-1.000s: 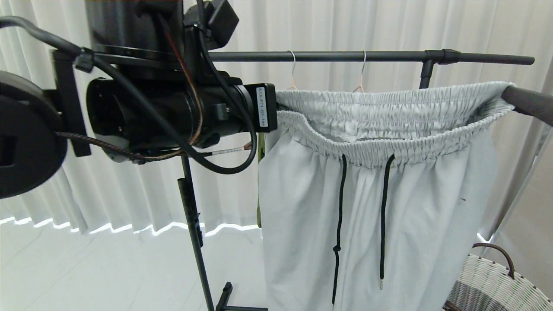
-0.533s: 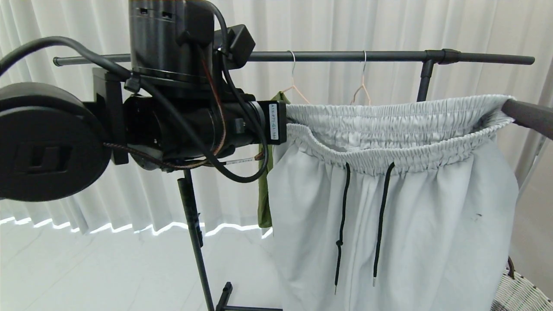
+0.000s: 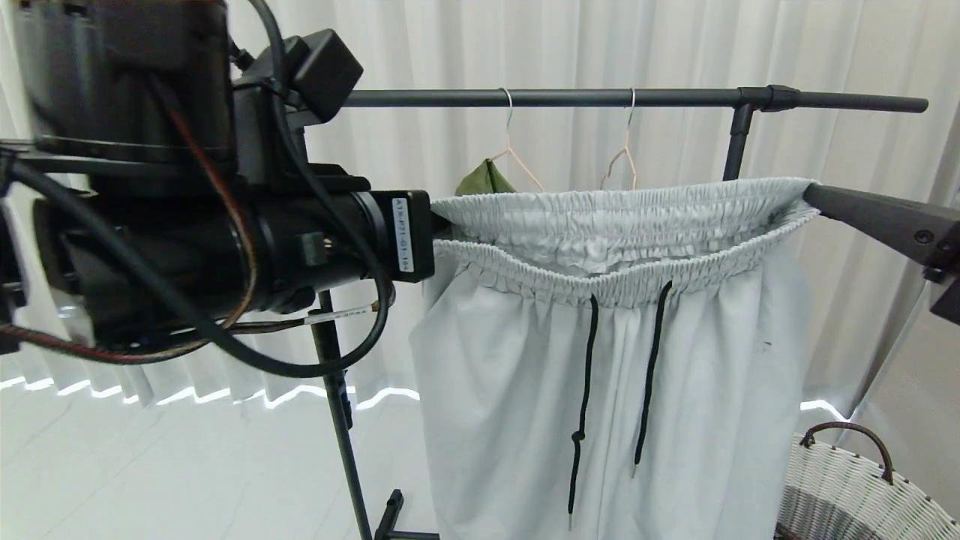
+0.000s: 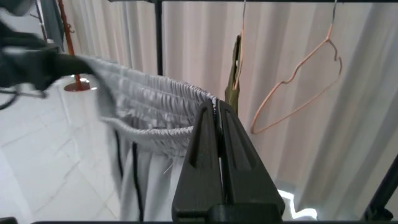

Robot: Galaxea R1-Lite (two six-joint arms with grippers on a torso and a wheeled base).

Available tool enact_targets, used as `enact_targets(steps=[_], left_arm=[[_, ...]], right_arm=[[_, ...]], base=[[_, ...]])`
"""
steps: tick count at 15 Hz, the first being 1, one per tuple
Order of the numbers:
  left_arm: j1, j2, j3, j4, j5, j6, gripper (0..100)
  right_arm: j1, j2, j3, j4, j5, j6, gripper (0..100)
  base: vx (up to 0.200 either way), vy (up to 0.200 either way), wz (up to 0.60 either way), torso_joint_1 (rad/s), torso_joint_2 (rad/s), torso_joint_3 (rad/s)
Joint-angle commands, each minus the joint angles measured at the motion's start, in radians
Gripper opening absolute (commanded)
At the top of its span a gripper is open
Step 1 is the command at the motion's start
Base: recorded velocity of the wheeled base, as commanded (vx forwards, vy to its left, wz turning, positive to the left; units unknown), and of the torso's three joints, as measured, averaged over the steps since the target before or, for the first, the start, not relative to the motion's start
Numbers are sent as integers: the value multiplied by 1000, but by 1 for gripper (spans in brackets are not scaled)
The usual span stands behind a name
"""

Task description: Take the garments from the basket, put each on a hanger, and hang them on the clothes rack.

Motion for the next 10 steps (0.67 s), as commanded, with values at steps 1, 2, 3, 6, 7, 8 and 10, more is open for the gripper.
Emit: enact_targets(steps=[1, 2, 3, 6, 7, 8, 10], left_arm=[[-33, -110, 55, 3, 1, 0, 0], [-53, -141, 70, 4, 3, 0, 0], [-71, -164, 79, 7, 6, 2, 0], [-129, -218, 87, 52, 9, 3, 0], [-134, -225, 87, 61, 13, 5, 0], [-137, -228, 89, 66, 15, 5, 0], [-136, -227, 95, 66, 18, 5, 0]], right_arm=[[-2, 89, -28, -44, -1, 0, 0], [-2, 132, -51, -73, -1, 0, 0], [-2, 163, -74, -84, -2, -2, 0], [3, 227, -132, -87, -2, -2, 0], [5, 236, -140, -87, -2, -2, 0], [5, 249, -146, -90, -2, -2, 0], [5, 252, -143, -98, -4, -2, 0]], base=[[0, 0, 0, 0, 0, 0], [0, 0, 0, 0, 0, 0], [0, 0, 0, 0, 0, 0], [0, 0, 0, 0, 0, 0], [0, 0, 0, 0, 0, 0], [0, 0, 0, 0, 0, 0], [0, 0, 0, 0, 0, 0]])
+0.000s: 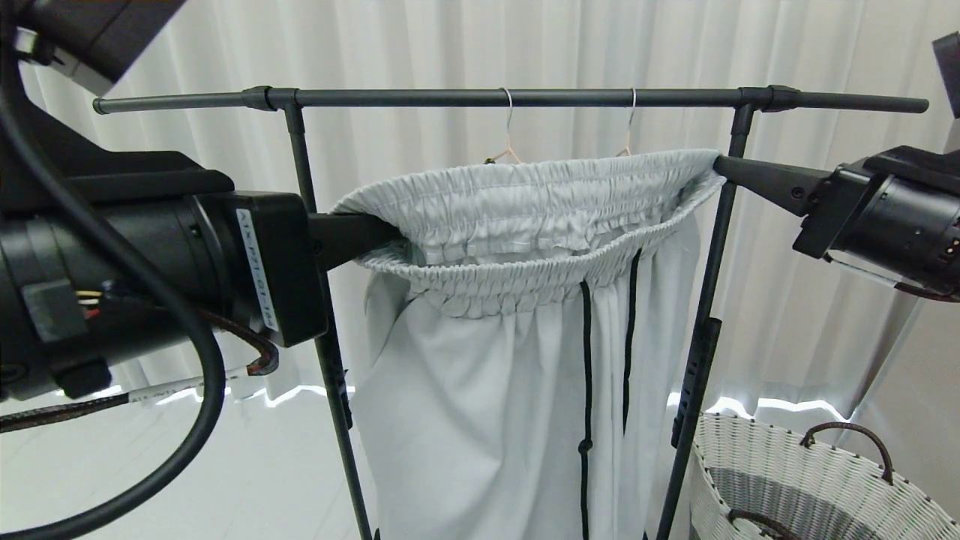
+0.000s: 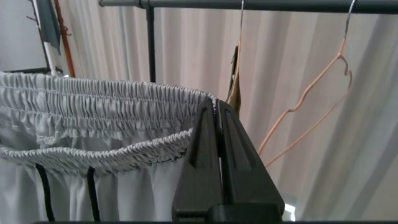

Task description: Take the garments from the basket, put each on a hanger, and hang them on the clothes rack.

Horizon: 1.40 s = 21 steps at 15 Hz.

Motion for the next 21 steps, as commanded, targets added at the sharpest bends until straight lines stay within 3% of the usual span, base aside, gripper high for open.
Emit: enact_targets(steps=[1, 6, 9, 21], left_arm=[[1, -3, 3, 0, 0, 0, 0], [82, 106, -64, -2, -7, 3, 0], [100, 139, -20, -3, -8, 0, 0], [84, 149, -58, -5, -2, 0, 0]], right_arm=[[1, 9, 2, -1, -1, -1, 0], [-1, -129, 88, 8, 0, -20, 0], [1, -190, 188, 7, 6, -64, 0], [4, -230, 197, 57, 6, -93, 0]], base=[[0, 0, 0, 0, 0, 0], [0, 0, 0, 0, 0, 0], [0, 0, 0, 0, 0, 0], [0, 0, 0, 0, 0, 0]])
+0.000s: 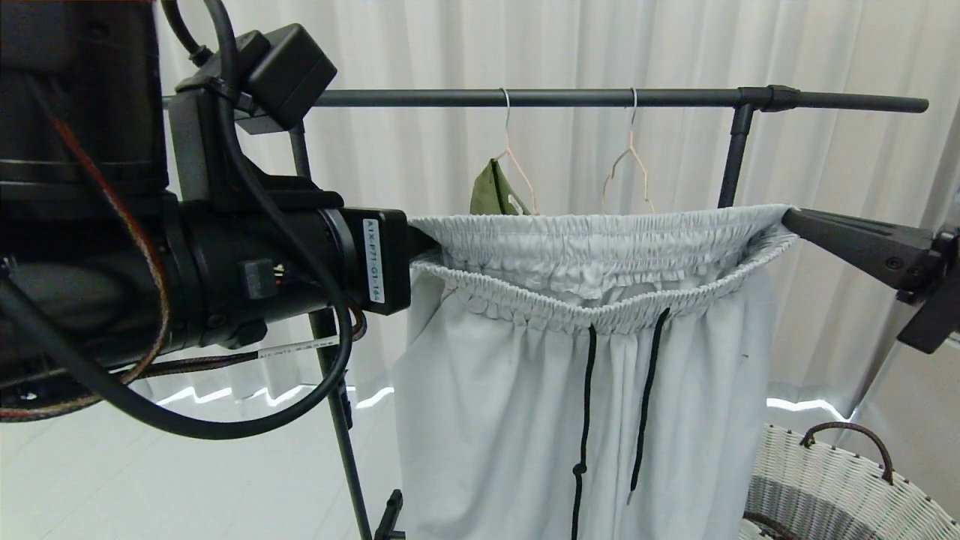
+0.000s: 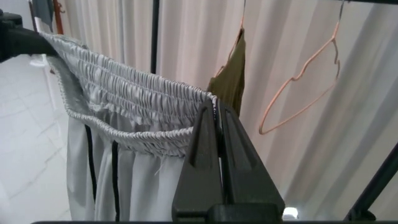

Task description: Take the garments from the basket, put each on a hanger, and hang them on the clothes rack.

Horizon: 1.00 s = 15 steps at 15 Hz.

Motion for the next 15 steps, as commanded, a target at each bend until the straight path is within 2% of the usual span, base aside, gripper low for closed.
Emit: enact_targets(steps=[1, 4, 8, 9, 11, 12, 13, 15], left_arm=[[-12, -9, 3, 0, 2, -2, 0], [-12, -26, 9, -2, 6, -7, 0], [30, -110, 119, 0, 144, -94, 0], [82, -152, 193, 0, 170, -96, 0], [186, -224, 311, 0, 172, -96, 0], [249, -258, 380, 0, 170, -94, 0], [304, -288, 443, 0, 170, -94, 0], [383, -342, 543, -3, 154, -102, 0]], right_arm=[[0, -15, 2, 3, 1, 0, 100], [-3, -30, 23, 15, -6, 3, 100], [-46, -121, 175, 12, -6, 6, 100], [-106, -147, 236, 29, -21, -21, 100], [-241, -161, 355, 110, -154, -179, 100], [-268, -155, 408, 133, -228, -207, 100], [-268, -147, 450, 134, -260, -204, 100], [-275, -139, 514, 134, -263, -201, 100]], base=[[0, 0, 0, 0, 0, 0], [0, 0, 0, 0, 0, 0], [0, 0, 0, 0, 0, 0], [0, 0, 0, 0, 0, 0], [0, 0, 0, 0, 0, 0], [0, 0, 0, 0, 0, 0], [0, 0, 0, 0, 0, 0], [0, 0, 0, 0, 0, 0]])
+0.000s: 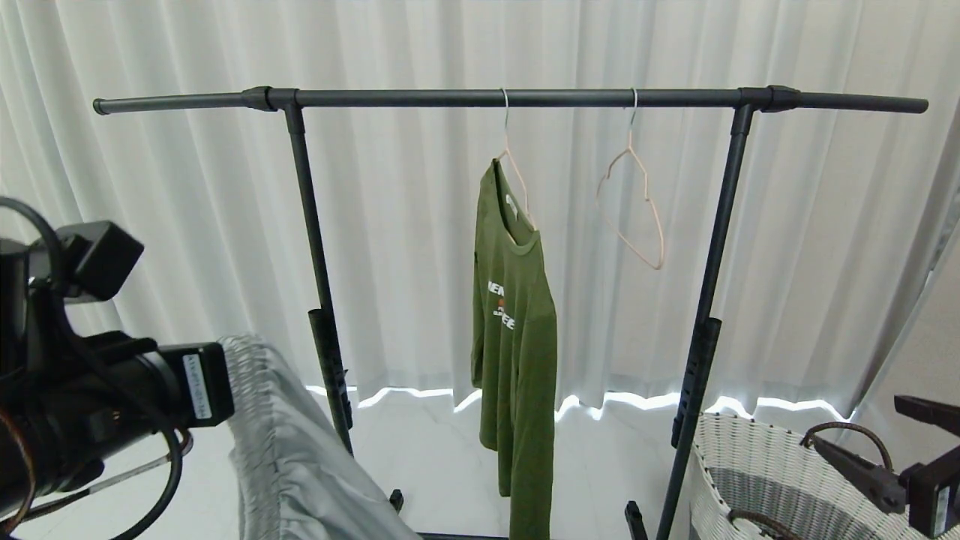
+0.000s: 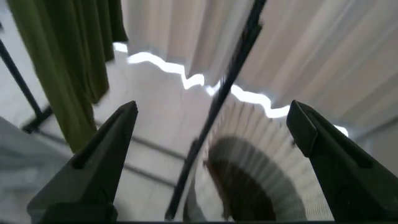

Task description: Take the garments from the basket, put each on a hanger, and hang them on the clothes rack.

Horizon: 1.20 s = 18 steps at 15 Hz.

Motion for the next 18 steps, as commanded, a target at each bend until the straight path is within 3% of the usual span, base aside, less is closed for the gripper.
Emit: enact_targets(steps=[1, 5, 13, 18], left_arm=[[97, -109, 121, -7, -32, -3, 0], [106, -192, 187, -43, -150, -54, 0], [119, -163, 180, -45, -161, -46, 0], [119, -155, 180, -45, -162, -47, 0]], right_arm=[[-15, 14, 64, -4, -1, 2, 100], [15, 14, 140, -8, 2, 0, 100], [-5, 140, 173, -7, -4, -3, 100], [-20, 140, 225, -11, -4, -9, 100]], base=[[0, 0, 0, 0, 0, 0], [0, 0, 0, 0, 0, 0], [0, 0, 0, 0, 0, 0], [0, 0, 0, 0, 0, 0]])
